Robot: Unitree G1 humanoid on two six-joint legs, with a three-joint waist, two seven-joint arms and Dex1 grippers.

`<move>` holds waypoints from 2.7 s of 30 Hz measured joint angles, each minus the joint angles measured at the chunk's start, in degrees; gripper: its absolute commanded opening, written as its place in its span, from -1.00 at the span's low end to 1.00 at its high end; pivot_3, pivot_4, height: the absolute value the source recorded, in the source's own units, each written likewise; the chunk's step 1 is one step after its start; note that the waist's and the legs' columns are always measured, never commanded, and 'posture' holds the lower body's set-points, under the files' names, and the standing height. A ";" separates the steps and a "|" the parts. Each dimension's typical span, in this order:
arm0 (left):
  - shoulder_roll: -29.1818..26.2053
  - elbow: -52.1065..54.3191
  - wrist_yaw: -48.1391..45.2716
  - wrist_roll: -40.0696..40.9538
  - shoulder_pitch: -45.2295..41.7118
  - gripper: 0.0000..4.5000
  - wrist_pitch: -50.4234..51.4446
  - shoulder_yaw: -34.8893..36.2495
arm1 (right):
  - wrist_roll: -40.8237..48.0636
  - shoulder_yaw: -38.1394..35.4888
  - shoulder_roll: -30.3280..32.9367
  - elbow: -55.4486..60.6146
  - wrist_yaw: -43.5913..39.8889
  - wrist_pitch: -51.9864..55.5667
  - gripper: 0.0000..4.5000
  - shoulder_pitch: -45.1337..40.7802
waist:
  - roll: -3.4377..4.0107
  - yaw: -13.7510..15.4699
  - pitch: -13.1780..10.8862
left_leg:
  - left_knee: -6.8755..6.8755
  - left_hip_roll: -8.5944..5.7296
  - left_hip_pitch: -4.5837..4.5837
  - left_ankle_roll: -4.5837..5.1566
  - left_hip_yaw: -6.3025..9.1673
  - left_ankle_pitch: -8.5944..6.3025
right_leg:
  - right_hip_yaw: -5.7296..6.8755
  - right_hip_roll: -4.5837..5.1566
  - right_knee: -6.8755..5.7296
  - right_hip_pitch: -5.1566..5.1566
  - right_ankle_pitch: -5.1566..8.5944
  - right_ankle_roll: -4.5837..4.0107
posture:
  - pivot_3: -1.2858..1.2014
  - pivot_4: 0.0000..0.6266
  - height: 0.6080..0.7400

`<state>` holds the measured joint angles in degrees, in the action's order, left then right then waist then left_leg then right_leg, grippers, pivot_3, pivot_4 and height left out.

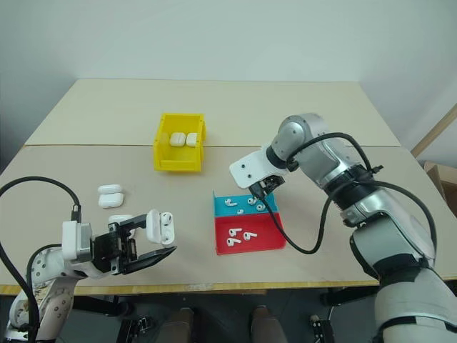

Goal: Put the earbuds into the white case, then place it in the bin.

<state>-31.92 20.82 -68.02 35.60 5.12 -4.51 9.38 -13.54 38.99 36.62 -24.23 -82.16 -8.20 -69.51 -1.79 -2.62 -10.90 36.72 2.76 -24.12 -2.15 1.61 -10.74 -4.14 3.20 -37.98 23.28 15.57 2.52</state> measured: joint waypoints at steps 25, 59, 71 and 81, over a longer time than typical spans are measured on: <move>0.08 0.72 1.23 -1.63 0.03 0.22 -0.51 -1.49 | -7.22 0.55 -6.16 -12.90 -2.75 -12.46 -0.12 -3.07 | 0.10 0.14 -0.06 | -0.01 -0.01 0.02 0.00 0.01 0.00 | 0.00 0.00 -0.05 0.00 -0.01 -0.03 | 0.03 -0.52 1.00; 0.05 0.72 2.03 -2.24 -0.88 0.22 -0.59 -1.75 | -13.07 0.57 -10.21 -21.77 1.18 -15.89 -0.12 -2.03 | 0.13 -0.01 -0.08 | -0.01 -0.01 0.06 0.00 0.01 0.00 | 0.00 0.00 -0.09 -0.02 -0.03 -0.05 | 0.03 -0.52 1.00; -0.08 0.72 2.03 -2.34 -1.05 0.22 -0.59 -1.75 | -14.29 0.54 -10.59 -23.08 2.46 -17.50 -0.12 -2.19 | 0.13 0.02 -0.08 | -0.01 -0.01 0.16 0.00 0.00 0.00 | 0.00 -0.01 -0.10 -0.11 -0.03 -0.06 | 0.03 -0.52 1.00; -0.07 0.72 2.16 -2.71 -1.10 0.22 -0.59 -1.80 | -14.44 0.42 -10.67 -23.68 2.90 -19.25 -0.12 -2.25 | 0.13 0.02 -0.08 | -0.01 0.00 0.26 0.00 0.00 0.00 | 0.00 -0.01 -0.12 -0.18 -0.04 -0.07 | 0.03 -0.52 1.00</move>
<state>-31.99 21.54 -65.86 32.89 4.01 -5.10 7.58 -27.98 39.41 25.95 -47.91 -79.26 -27.45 -71.76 -1.66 -2.60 -10.97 36.72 2.75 -23.86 -2.15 1.61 -10.74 -4.15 3.19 -38.10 23.10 15.53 2.45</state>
